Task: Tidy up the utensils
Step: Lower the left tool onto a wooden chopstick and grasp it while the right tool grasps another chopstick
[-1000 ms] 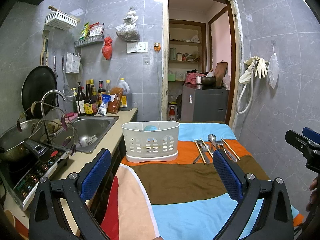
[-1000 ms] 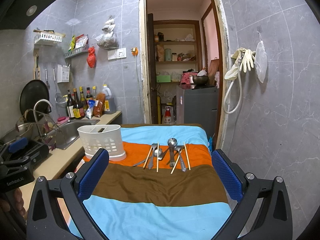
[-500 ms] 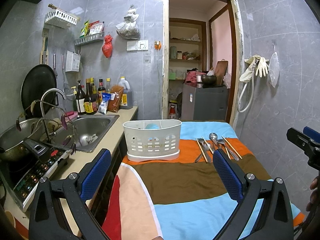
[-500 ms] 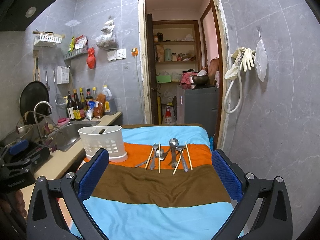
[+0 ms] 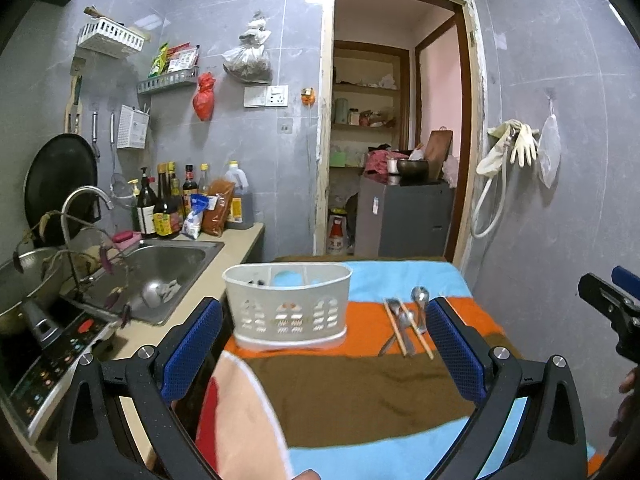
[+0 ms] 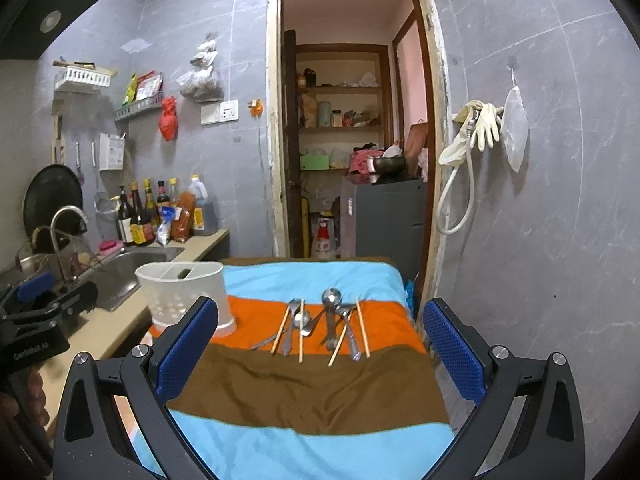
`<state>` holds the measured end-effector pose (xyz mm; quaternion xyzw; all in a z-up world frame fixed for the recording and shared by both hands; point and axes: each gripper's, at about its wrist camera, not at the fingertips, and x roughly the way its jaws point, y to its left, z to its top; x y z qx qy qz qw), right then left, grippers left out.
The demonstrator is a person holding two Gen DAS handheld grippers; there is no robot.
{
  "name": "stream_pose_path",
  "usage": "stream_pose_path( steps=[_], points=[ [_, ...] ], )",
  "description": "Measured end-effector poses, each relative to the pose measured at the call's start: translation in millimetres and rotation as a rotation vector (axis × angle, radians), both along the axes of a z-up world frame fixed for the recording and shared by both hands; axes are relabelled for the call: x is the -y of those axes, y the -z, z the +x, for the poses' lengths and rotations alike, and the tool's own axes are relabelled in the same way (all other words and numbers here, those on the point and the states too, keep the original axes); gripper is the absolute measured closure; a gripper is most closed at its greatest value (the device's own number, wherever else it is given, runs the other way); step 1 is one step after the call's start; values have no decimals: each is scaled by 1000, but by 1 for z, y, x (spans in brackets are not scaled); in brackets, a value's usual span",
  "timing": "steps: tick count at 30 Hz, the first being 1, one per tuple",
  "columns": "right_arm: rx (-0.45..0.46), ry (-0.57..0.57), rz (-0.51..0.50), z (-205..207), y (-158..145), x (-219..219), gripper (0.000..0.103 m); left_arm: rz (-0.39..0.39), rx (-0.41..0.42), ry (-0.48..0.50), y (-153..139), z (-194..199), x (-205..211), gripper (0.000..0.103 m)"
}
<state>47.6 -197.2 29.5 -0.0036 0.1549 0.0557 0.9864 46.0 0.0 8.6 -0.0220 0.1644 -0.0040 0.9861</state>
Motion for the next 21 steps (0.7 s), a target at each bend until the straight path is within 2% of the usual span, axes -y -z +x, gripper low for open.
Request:
stream_pose_path(
  steps=[9, 14, 17, 21],
  points=[
    [8, -32, 0, 51, -1, 28, 0, -12, 4, 40, -4, 53, 31, 3],
    [-7, -52, -36, 93, 7, 44, 0, -7, -25, 68, 6, 97, 55, 3],
    [-45, -60, -37, 123, 17, 59, 0, 1, -37, 74, 13, 125, 65, 3],
    [-115, -90, -9, 163, 36, 80, 0, -20, -98, 103, 29, 172, 76, 3]
  ],
)
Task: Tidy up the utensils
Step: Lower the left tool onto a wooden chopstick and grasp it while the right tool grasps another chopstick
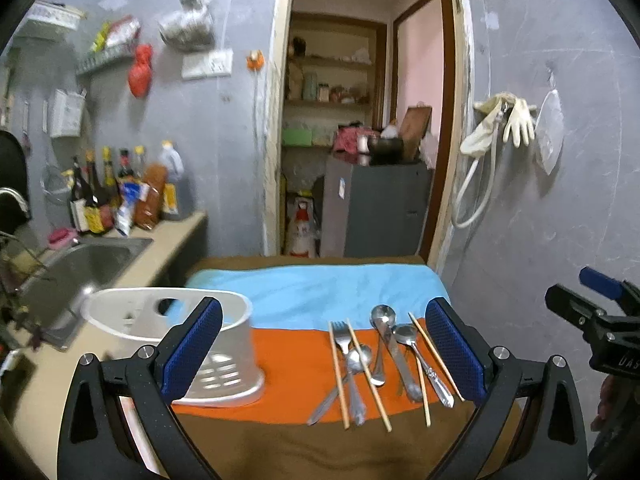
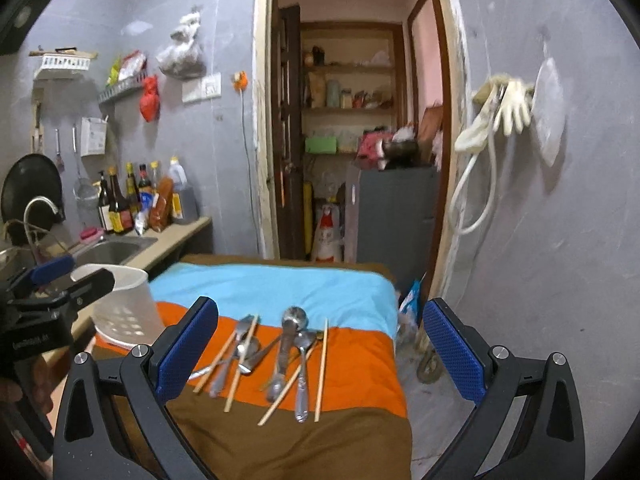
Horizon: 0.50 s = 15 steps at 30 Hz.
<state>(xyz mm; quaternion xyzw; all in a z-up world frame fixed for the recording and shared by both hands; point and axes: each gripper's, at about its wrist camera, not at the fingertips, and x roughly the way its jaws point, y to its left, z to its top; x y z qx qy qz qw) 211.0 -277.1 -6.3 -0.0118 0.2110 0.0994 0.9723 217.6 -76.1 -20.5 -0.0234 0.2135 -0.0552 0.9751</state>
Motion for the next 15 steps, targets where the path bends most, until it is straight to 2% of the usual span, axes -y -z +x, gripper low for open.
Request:
stream_pose_path(
  steps=[7, 10, 12, 15],
  points=[
    [-98, -45, 14, 58, 36, 20, 0, 0, -104, 45, 35, 56, 21, 5],
    [-139, -93, 25, 78, 51, 21, 10, -7, -164, 65, 53, 76, 26, 19],
    [-185, -121, 21, 93, 64, 21, 23, -16, -221, 78, 67, 91, 29, 35],
    [-239, -148, 31, 110, 81, 20, 32, -30, -273, 92, 81, 104, 33, 51]
  ],
)
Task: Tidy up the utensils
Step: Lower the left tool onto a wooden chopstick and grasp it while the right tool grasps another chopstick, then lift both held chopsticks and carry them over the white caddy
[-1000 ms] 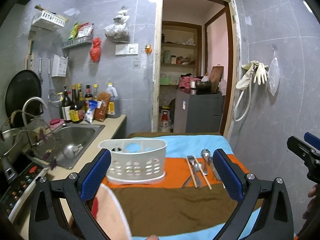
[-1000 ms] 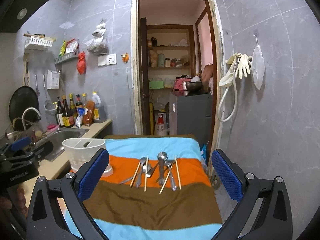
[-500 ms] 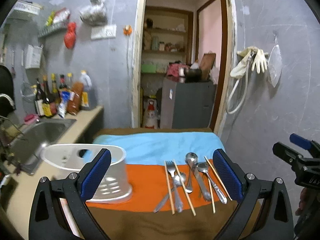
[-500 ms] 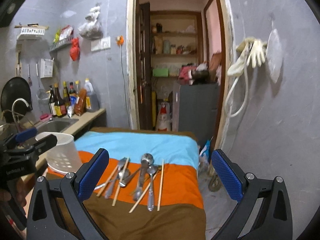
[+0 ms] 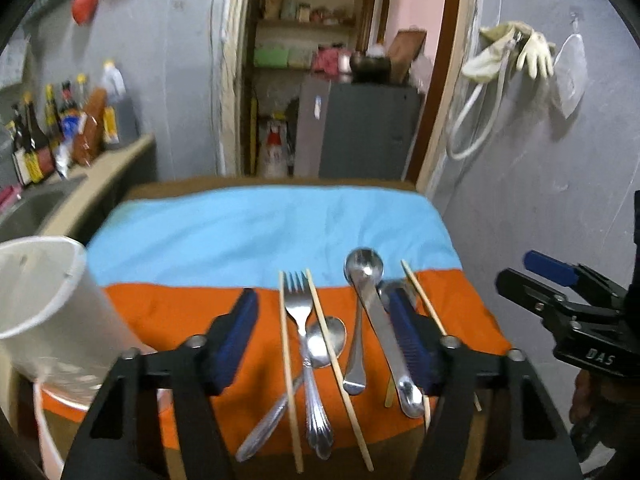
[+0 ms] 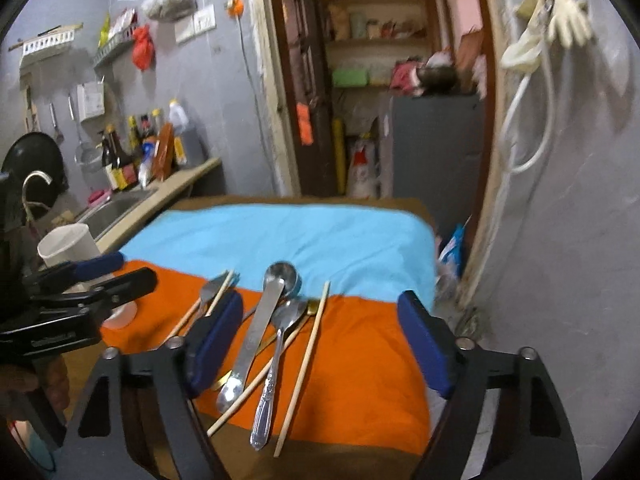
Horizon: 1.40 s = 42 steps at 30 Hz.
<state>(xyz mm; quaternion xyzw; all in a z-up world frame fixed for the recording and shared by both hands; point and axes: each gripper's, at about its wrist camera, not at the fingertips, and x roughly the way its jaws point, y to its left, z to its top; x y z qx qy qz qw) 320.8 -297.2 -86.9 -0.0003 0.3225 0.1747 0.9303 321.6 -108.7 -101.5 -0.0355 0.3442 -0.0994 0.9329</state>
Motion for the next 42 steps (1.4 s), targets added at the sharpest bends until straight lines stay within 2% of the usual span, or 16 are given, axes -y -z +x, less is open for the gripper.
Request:
stream_pose_path(
  steps=[1, 3, 6, 9, 15, 21, 27, 31, 34, 35, 37, 42],
  points=[
    [-16, -7, -3, 5, 6, -1, 35, -3, -15, 6, 5, 4, 1, 53],
    [-45, -18, -10, 14, 16, -3, 50, -7, -41, 22, 14, 12, 3, 62],
    [-90, -31, -6, 25, 29, -3, 60, -7, -90, 41, 24, 24, 7, 74],
    [-127, -48, -5, 34, 39, -4, 70, -10, -137, 45, 35, 35, 10, 79],
    [-195, -71, -6, 48, 54, -9, 84, -25, -239, 16, 48, 50, 9, 88],
    [-247, -83, -7, 57, 64, -12, 91, -76, -304, 16, 53, 53, 2, 90],
    [-295, -72, -17, 65, 70, -14, 92, -123, -391, 11, 58, 69, -6, 91],
    [-306, -73, -51, 69, 70, -20, 92, -122, -421, 15, 56, 81, -7, 91],
    [-312, -59, -67, 71, 69, -25, 92, -139, -438, 7, 55, 83, -9, 91],
    [-314, -48, -62, 71, 69, -24, 92, -136, -440, -5, 54, 84, -11, 99],
    [-315, -37, -62, 71, 69, -25, 95, -153, -444, -14, 55, 82, -14, 101],
    [-344, -13, 31, 70, 69, -13, 100, -212, -410, -12, 48, 73, -18, 101]
  ],
)
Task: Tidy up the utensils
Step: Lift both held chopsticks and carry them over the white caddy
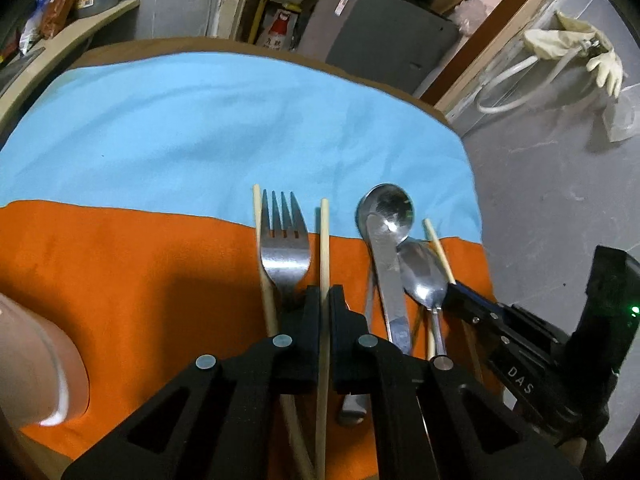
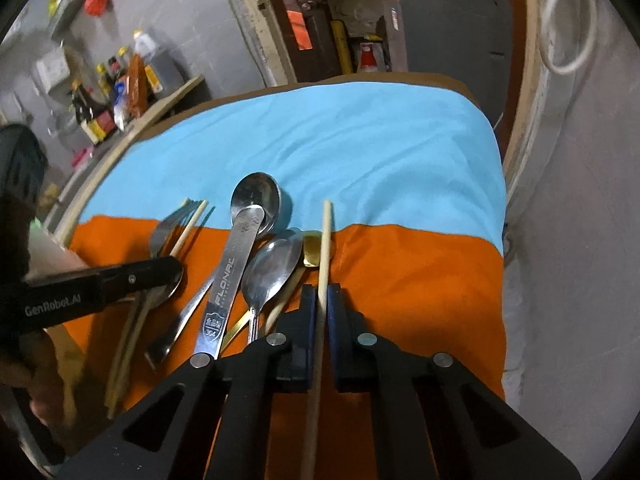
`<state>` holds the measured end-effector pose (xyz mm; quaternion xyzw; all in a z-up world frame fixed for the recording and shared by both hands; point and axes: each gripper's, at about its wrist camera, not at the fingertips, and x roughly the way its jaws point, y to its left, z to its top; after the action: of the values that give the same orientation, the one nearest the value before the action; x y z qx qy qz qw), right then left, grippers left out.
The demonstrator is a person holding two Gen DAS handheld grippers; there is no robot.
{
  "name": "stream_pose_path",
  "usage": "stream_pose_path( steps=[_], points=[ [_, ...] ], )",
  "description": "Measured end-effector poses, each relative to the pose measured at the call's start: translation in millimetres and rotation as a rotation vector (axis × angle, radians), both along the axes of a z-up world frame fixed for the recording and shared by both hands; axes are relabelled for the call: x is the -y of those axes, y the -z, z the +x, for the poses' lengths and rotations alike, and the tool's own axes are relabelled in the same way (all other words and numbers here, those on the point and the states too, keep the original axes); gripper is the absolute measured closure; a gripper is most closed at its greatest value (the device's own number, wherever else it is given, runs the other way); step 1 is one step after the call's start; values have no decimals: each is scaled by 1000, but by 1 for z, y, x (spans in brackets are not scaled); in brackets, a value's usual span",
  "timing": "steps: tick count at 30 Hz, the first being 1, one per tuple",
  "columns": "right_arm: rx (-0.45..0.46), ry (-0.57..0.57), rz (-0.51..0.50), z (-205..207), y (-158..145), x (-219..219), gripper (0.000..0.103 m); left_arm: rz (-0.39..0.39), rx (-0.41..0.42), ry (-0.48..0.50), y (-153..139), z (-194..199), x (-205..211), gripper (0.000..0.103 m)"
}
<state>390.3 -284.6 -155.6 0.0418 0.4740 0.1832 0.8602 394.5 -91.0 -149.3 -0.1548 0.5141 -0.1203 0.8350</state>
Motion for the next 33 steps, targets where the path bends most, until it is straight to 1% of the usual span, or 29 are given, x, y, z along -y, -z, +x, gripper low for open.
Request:
stream_pose_path(
  steps=[2, 5, 10, 15, 19, 23, 26, 27, 29, 33],
  points=[
    [7, 14, 40, -5, -3, 6, 101, -16, 32, 0, -8, -7, -2, 101],
    [59, 30, 95, -18, -15, 14, 101, -30, 102, -1, -24, -21, -2, 101],
    [189, 42, 164, -44, -40, 20, 101, -47, 220, -24, -50, -47, -2, 101],
    [306, 35, 220, -64, -68, 11, 101, -67, 317, -54, -74, -65, -6, 101],
    [398, 28, 313, -71, -98, -4, 101, -84, 405, -83, -110, -78, -30, 101],
    [481, -4, 376, -70, -128, -34, 101, -82, 474, -123, -140, -86, -60, 101],
    [531, -37, 433, -68, -148, -69, 100, -84, 517, -163, -158, -94, -93, 101],
    [543, -44, 445, -67, -152, -79, 100, -72, 542, -182, -166, -96, -107, 101],
    [580, -63, 483, -66, -163, -107, 100, -67, 567, -205, -173, -98, -129, 101],
    [624, -58, 564, -61, -173, -150, 100, -68, 630, -293, -184, -98, -183, 101]
  ],
)
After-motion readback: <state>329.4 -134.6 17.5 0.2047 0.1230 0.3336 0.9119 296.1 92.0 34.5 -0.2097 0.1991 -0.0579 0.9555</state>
